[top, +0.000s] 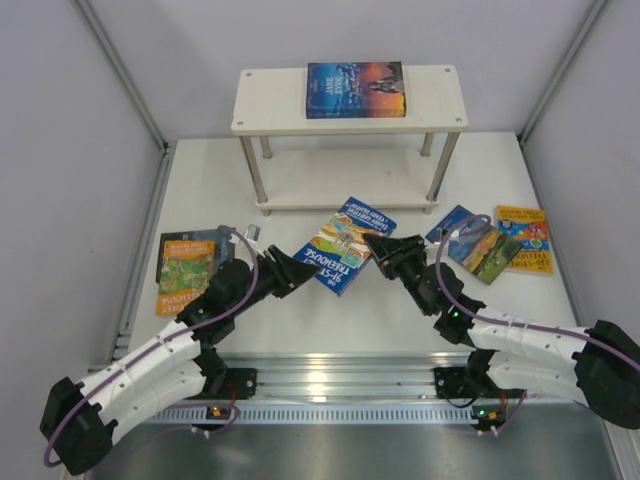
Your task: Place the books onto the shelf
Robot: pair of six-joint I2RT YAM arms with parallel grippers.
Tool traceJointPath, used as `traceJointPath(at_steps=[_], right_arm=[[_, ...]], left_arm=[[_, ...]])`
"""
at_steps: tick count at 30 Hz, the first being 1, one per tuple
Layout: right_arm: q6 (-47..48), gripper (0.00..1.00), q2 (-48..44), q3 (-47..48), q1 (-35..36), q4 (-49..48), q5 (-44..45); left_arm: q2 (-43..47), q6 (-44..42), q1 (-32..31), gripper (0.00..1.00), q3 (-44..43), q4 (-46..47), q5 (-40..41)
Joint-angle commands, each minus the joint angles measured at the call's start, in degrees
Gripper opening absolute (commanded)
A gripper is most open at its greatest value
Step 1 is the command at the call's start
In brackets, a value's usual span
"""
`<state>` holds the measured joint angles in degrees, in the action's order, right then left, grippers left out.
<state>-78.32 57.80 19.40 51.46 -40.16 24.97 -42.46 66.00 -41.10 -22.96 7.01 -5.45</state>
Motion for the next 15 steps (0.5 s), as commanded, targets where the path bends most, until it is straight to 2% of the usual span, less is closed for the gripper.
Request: traceJointPath(at_steps=[1, 2, 3, 5, 6, 9, 13, 15], right_arm=[[-0.69, 0.16, -2.34, 1.43, 1.18, -1.62, -3.87], [-0.25, 0.20, -2.60, 1.78, 1.18, -0.19, -4.31], [0.62, 0.22, -2.78, 1.87, 1.18, 0.95, -5.19], [1.24, 0.29, -3.22, 1.87, 1.18, 3.41, -5.90], [1.33, 0.31, -3.31, 1.96, 1.18, 4.38, -6.25], [0.90, 0.34, -3.22, 1.35, 1.18, 6.06, -6.43], [0.98, 0.45, -2.00, 0.64, 1.18, 4.65, -7.83], [1.16, 0.46, -1.64, 0.99, 1.18, 4.92, -8.44]], left_arm=[[-0.26, -2.27, -0.03, 0.40, -0.33, 5.92, 1.85], [-0.26, -2.80, -0.03, 0.36, -0.59, 5.83, 2.28], [-0.52, -4.37, -0.03, 0.23, -0.85, 5.65, 2.81], [-0.78, -5.52, -0.03, 0.10, -1.82, 5.21, 3.25], [-1.22, -6.66, 0.06, 0.00, -2.09, 5.21, 3.34], [-1.93, -8.51, 0.06, 0.00, -3.05, 5.12, 3.52], [-1.93, -9.48, 0.06, 0.00, -3.49, 5.73, 3.61], [-1.58, -9.57, 0.06, 0.00, -3.14, 6.53, 3.69]])
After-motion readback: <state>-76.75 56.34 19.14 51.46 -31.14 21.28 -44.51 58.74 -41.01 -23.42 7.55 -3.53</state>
